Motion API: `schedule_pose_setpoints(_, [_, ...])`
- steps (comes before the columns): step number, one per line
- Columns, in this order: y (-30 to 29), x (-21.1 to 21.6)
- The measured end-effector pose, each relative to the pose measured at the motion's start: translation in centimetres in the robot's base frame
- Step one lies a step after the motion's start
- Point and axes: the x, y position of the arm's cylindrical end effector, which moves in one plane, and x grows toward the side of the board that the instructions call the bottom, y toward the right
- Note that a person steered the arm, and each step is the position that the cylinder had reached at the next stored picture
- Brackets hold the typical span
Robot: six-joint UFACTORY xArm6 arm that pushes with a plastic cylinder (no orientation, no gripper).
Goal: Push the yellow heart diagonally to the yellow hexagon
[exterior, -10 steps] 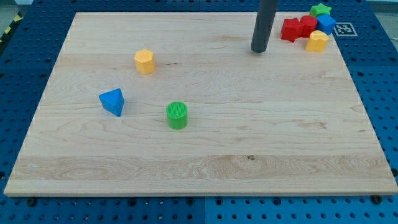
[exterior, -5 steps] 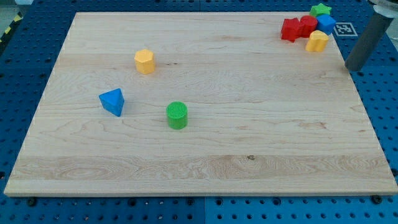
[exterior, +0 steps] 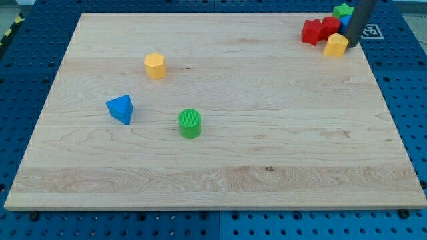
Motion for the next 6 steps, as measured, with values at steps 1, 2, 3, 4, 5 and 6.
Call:
schedule_pose_setpoints(1, [-1.6,0.1])
schedule_pose_setpoints(2, [-2.3,1.5])
schedule_pose_setpoints(3, [-2.3,3.0])
schedule_pose_setpoints(4, [-3.6,3.1])
schedule_pose_setpoints(5, [-7.2,3.6])
schedule_pose_setpoints(6, [-11.3,4.3])
